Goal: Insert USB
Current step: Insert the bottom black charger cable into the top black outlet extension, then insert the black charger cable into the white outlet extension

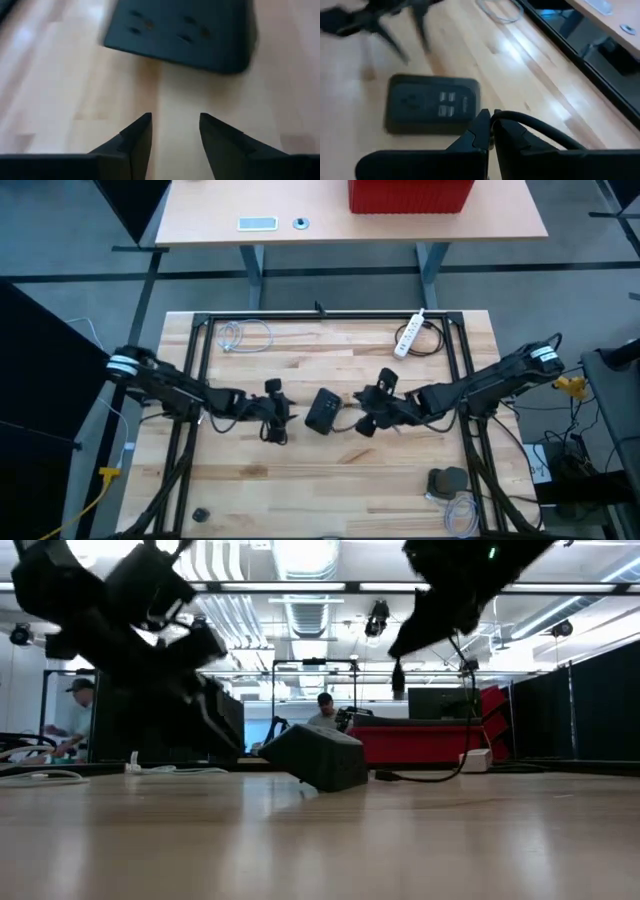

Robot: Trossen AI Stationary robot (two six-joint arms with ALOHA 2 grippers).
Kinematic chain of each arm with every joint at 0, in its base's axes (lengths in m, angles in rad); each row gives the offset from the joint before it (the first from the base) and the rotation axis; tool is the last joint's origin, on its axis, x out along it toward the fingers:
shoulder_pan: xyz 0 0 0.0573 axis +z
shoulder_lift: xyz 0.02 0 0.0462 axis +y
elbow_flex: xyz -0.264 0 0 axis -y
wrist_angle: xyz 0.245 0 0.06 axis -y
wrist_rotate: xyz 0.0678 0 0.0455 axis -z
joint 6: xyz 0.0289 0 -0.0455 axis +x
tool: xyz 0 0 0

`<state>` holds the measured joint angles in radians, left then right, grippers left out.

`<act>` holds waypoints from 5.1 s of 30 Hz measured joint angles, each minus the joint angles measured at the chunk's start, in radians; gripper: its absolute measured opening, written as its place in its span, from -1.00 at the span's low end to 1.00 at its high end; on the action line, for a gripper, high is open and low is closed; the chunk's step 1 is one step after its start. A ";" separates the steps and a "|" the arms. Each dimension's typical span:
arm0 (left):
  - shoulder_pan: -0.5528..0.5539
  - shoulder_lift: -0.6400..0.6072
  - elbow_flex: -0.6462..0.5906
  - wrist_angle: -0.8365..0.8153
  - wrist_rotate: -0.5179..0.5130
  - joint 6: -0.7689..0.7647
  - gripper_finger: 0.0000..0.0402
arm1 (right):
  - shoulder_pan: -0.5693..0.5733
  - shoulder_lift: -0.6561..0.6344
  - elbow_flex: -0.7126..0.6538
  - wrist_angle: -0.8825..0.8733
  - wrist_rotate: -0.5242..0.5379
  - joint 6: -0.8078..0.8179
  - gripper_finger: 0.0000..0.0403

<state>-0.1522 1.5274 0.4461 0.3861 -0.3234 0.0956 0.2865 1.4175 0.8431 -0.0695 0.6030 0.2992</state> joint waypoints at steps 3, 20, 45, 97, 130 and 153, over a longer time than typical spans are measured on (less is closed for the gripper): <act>0.010 0.070 0.000 0.027 0.046 0.078 -0.33 | -0.017 -0.004 -0.090 0.175 -0.022 -0.039 -1.00; 0.205 0.186 0.119 0.122 0.245 0.155 -0.43 | -0.071 0.142 -0.206 0.677 -0.081 -0.222 -1.00; 0.194 0.301 0.134 0.267 0.341 0.045 -0.28 | -0.134 0.172 -0.257 0.732 -0.264 -0.270 -1.00; 0.194 0.320 0.156 0.262 0.340 0.052 0.06 | -0.217 0.294 -0.263 0.895 -0.409 -0.237 -1.00; 0.204 -0.415 0.035 -0.293 0.078 0.010 -0.14 | -0.104 -0.170 -0.246 0.141 -0.422 0.009 0.42; 0.199 -0.688 -0.042 -0.027 0.079 0.039 -0.47 | -0.703 -0.243 -0.153 -0.464 -0.481 0.190 0.13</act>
<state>0.0467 0.8390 0.4040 0.3591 -0.2443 0.1351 -0.4163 1.1747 0.6903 -0.5336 0.1221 0.4893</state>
